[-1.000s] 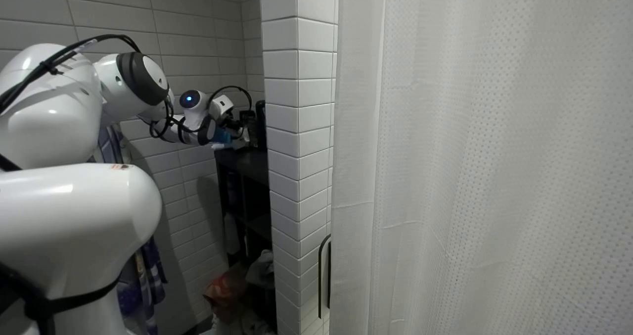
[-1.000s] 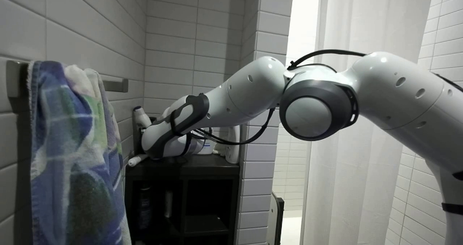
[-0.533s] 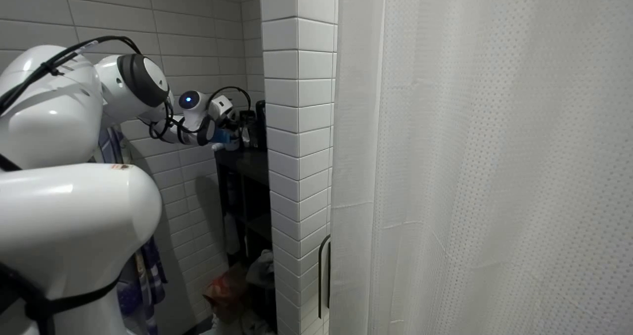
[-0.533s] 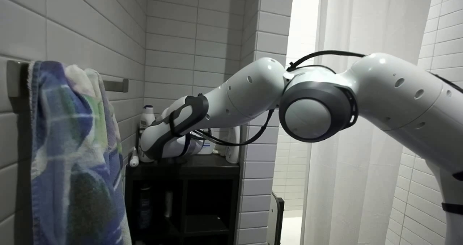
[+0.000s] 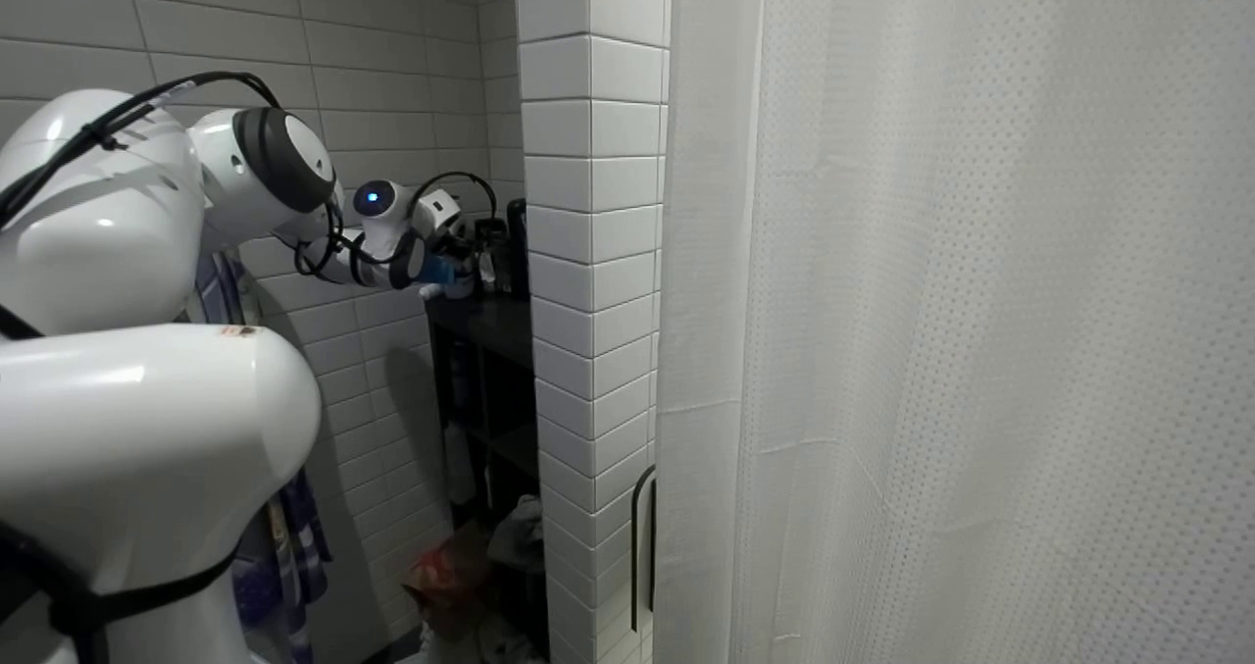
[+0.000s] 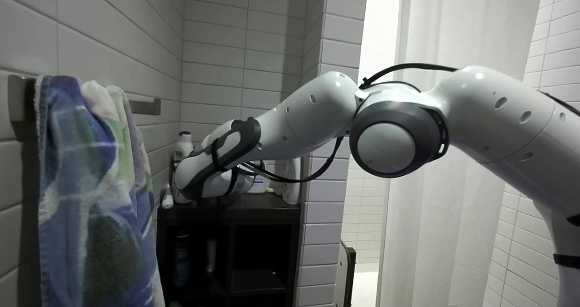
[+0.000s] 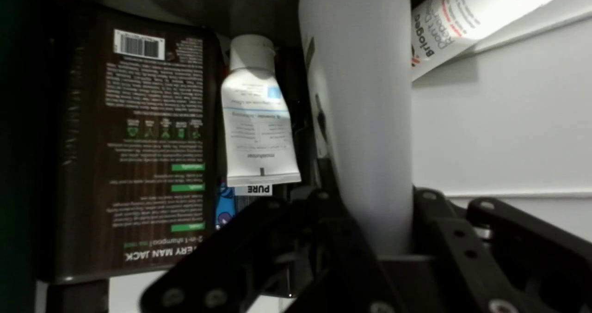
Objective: Move the white Nivea bottle on the left to the right
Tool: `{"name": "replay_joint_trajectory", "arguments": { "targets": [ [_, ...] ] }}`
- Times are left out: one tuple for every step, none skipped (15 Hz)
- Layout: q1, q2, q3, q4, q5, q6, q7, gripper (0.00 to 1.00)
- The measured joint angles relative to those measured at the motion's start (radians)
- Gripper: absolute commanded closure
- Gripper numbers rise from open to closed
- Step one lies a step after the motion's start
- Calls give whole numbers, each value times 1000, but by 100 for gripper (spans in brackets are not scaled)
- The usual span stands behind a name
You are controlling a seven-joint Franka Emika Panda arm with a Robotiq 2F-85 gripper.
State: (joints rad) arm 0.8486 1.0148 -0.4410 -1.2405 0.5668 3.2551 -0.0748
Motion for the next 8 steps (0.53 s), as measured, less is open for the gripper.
{"name": "replay_joint_trajectory", "arguments": {
  "targets": [
    [-2,-1,5,0,0,0,0,93],
    [-5,-3,12,0,0,1,0,93],
    [-11,-7,23,0,0,2,-1,93],
    [-25,-12,39,-2,-38,4,16,93],
    [-44,-18,60,-4,-94,8,49,93],
    [-65,-24,82,-5,-141,9,75,93],
    [-83,-27,100,-5,-178,12,96,93],
    [-98,-30,114,-5,-206,16,111,93]
  ]
}}
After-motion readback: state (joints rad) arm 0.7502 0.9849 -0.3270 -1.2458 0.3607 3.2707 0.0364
